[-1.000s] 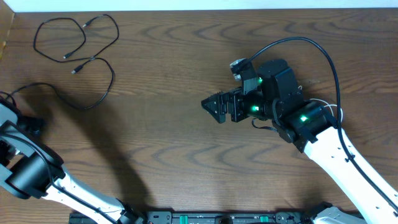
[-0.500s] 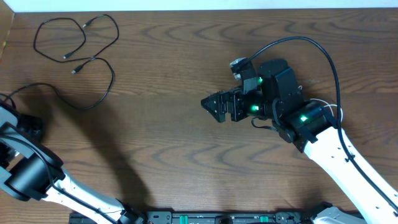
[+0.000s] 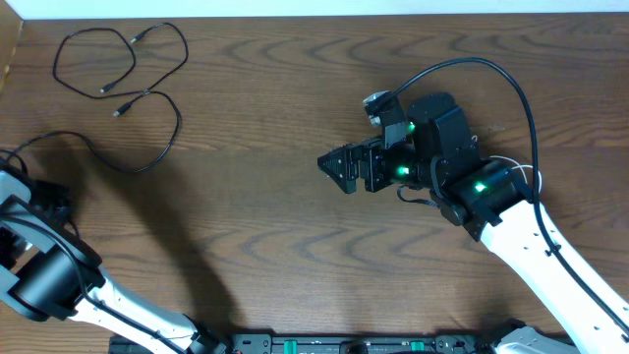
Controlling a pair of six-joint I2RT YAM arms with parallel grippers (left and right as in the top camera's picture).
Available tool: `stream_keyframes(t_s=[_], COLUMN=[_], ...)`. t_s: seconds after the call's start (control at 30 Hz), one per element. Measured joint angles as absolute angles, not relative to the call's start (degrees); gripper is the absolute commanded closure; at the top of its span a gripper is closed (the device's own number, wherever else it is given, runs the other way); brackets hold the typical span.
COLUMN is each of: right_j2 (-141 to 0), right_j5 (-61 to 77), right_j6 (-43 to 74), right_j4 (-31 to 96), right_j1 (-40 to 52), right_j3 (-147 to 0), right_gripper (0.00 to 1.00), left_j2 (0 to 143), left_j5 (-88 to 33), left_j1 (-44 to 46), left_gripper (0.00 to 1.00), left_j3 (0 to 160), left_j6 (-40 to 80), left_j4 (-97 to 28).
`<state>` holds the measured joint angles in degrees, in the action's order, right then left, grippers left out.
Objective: Untangle cables
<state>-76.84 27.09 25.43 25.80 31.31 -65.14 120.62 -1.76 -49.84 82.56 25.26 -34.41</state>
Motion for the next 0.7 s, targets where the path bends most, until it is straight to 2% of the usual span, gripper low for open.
stream_keyframes(t_s=[0.43,0.7], right_j2=[-76.8,-76.8], right_j5=[27.1,27.1], right_j6=[25.5,25.5], right_j4=[25.2,25.2], right_j1=[31.3,31.3], right_j3=[-65.1,-65.1], right_gripper=[0.01,0.01], left_j2=[122.1,123.1], left_j5=[-28.3,-32.8], left_j1=[-49.3,-45.9], left_gripper=[0.92,0.91], left_j3=[80.3,79.3], left_j6=[33.7,36.3], left_j4=[-23.2,-16.4])
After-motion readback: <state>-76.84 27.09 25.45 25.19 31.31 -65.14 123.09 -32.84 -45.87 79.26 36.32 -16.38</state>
